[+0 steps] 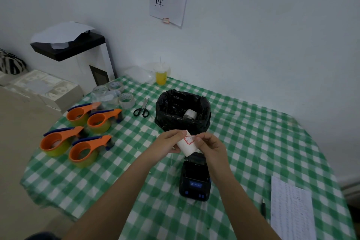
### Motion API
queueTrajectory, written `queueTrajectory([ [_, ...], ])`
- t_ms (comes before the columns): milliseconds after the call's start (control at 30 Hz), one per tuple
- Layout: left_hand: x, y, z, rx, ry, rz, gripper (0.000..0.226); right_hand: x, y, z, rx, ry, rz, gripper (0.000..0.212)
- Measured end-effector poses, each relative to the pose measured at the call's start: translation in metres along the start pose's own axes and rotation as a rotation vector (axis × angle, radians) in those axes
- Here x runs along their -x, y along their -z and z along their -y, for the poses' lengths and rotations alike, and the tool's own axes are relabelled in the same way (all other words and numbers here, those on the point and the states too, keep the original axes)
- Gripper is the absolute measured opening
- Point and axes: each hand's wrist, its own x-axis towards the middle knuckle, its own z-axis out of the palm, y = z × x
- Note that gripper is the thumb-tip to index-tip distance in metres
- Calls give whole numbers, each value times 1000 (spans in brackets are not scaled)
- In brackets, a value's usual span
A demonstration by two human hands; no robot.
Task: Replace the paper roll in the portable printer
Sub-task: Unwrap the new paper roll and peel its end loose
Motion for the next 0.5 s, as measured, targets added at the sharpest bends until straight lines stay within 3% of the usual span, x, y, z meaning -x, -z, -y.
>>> queueTrajectory([
  [333, -12, 15, 12, 47, 32, -89, 20, -24, 15, -1, -187, -54, -103, 21],
  [500, -23, 22, 21, 6, 74, -140, 26, -75, 6, -6, 53, -97, -186, 13],
])
